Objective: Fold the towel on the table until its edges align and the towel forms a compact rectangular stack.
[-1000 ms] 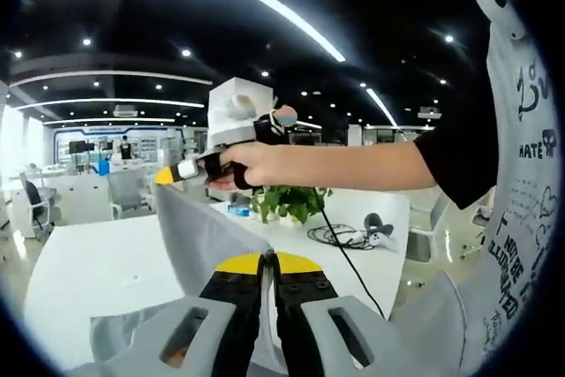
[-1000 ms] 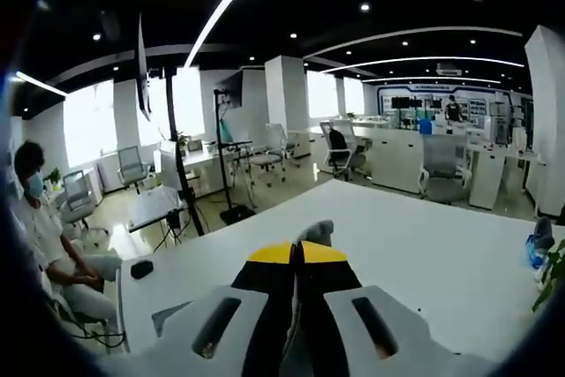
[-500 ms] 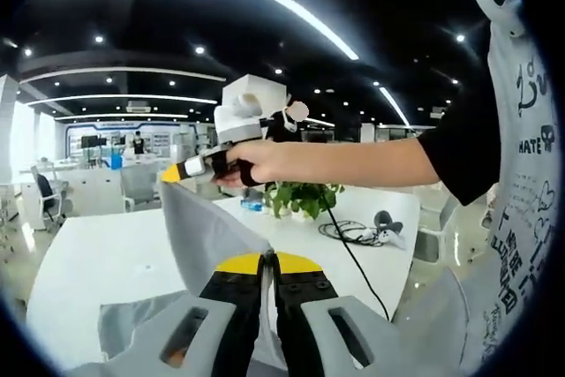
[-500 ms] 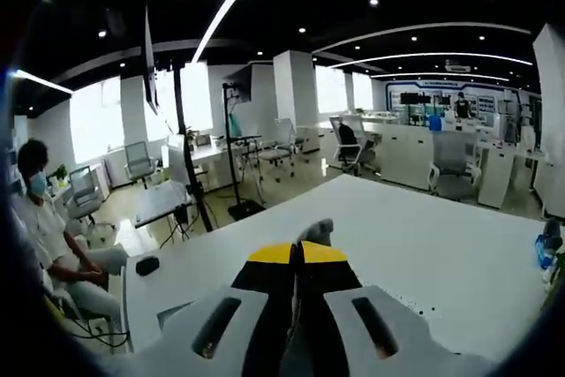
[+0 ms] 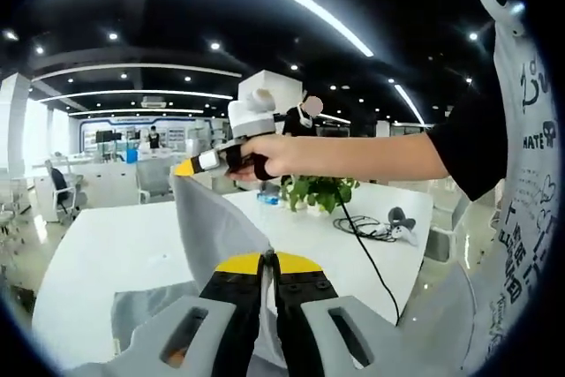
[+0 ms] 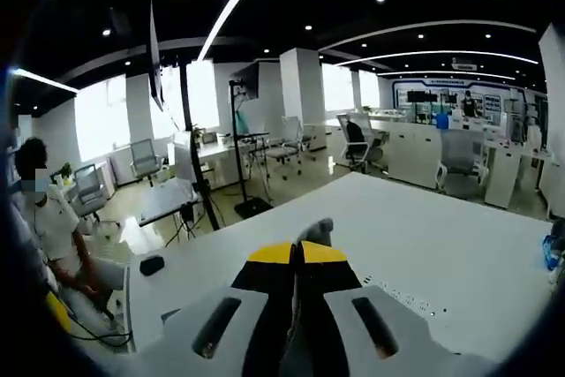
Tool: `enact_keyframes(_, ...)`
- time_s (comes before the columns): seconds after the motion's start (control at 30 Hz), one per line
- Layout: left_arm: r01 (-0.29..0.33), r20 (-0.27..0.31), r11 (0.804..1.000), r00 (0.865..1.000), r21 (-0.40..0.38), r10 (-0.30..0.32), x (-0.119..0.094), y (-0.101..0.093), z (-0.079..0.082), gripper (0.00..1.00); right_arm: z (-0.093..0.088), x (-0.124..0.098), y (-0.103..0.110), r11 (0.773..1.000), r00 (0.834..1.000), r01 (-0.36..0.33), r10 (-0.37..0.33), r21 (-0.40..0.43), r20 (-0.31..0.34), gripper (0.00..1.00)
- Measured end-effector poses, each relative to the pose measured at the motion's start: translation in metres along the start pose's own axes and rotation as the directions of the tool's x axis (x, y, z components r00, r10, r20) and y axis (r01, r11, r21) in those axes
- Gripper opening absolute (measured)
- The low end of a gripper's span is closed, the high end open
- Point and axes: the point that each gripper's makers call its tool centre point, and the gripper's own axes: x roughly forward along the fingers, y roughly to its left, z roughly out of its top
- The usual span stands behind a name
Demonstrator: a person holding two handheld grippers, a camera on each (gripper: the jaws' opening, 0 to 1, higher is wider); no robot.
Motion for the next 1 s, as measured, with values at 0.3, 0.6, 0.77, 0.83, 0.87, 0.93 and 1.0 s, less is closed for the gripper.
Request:
enact_keyframes(0.3,-0.059,-0.068,0.998,0.996,-0.031,0.057,-0.007,0.008,-0.033,0.04,-0.024,0.016,0.008,1.000,0.999,-0.004,0.004,0.001,-0.040,0.00)
enact_keyframes(0.6,-0.136,-0.092,0.986,0.988,-0.091,0.128,-0.024,0.026,-0.053,0.05,-0.039,0.033,0.012,1.000,0.998,-0.009,0.010,0.011,-0.067,0.00)
enact_keyframes(0.77,-0.180,-0.101,0.978,0.980,-0.108,0.169,-0.032,0.039,-0.060,0.05,-0.044,0.046,0.015,1.000,0.997,-0.008,0.009,0.013,-0.071,0.00)
enact_keyframes(0.83,-0.195,-0.106,0.973,0.977,-0.120,0.183,-0.034,0.043,-0.064,0.05,-0.049,0.050,0.019,1.000,0.997,-0.009,0.010,0.015,-0.080,0.00)
enact_keyframes(0.87,-0.199,-0.109,0.973,0.976,-0.120,0.187,-0.035,0.044,-0.066,0.05,-0.052,0.052,0.021,1.000,0.996,-0.009,0.010,0.013,-0.088,0.00)
enact_keyframes(0.93,-0.217,-0.121,0.969,0.972,-0.122,0.202,-0.037,0.048,-0.072,0.05,-0.055,0.055,0.023,1.000,0.995,-0.008,0.009,0.008,-0.096,0.00)
enact_keyframes(1.0,-0.233,-0.125,0.964,0.968,-0.126,0.217,-0.039,0.051,-0.075,0.05,-0.058,0.059,0.021,1.000,0.995,0.001,-0.001,0.003,-0.095,0.00)
